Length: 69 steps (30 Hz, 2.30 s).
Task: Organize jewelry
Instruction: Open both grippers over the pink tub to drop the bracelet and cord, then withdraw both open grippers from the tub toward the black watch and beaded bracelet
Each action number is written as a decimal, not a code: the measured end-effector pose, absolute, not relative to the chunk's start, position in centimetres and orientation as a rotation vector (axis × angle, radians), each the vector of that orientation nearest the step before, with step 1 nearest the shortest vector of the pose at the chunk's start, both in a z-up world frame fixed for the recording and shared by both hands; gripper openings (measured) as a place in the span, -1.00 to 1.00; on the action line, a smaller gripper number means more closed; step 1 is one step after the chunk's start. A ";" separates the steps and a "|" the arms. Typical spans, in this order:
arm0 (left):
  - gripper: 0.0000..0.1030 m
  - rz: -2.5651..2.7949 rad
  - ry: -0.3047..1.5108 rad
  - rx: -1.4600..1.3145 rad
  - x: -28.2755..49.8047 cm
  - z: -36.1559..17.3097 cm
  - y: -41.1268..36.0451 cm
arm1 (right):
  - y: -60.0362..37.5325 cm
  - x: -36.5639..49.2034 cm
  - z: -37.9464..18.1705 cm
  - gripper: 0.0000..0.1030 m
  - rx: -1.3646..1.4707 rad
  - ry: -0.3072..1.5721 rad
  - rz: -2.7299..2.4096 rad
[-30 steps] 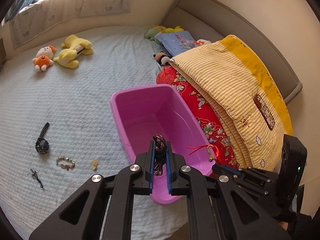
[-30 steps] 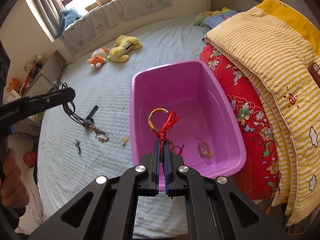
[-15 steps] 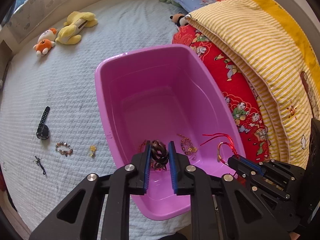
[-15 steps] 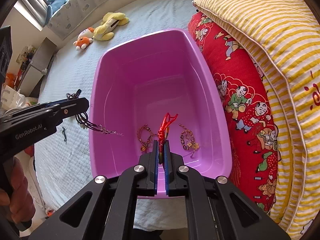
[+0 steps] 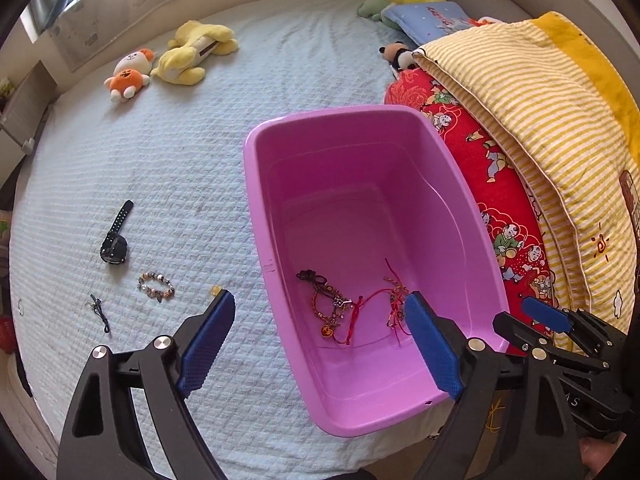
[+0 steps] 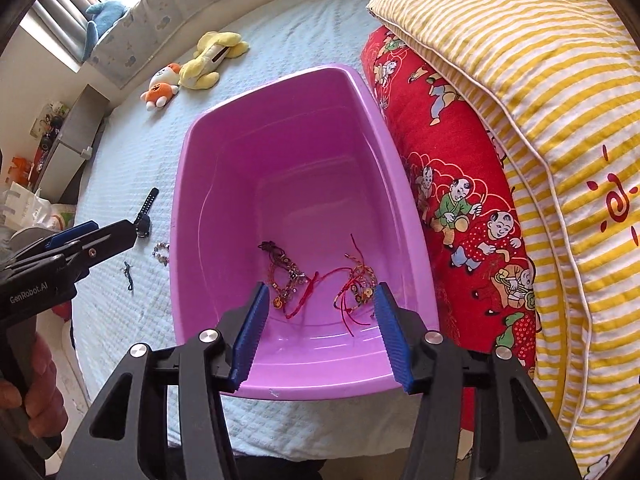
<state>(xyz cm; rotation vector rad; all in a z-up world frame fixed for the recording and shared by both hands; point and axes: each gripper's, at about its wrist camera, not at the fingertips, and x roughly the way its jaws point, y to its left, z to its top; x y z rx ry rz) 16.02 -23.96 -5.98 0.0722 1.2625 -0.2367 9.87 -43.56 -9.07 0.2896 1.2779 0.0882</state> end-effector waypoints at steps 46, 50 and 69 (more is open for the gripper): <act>0.86 0.291 1.200 -0.048 1.6 -5.2 15.6 | -9.3 4.4 -9.4 0.34 0.113 1.383 0.487; 0.86 0.245 1.204 -0.043 2.0 -7.6 20.0 | -7.7 3.0 -10.7 0.34 0.202 1.354 0.342; 0.86 0.154 0.988 -0.018 8.0 -25.9 20.1 | -10.0 6.4 -28.7 0.34 0.215 1.041 -0.080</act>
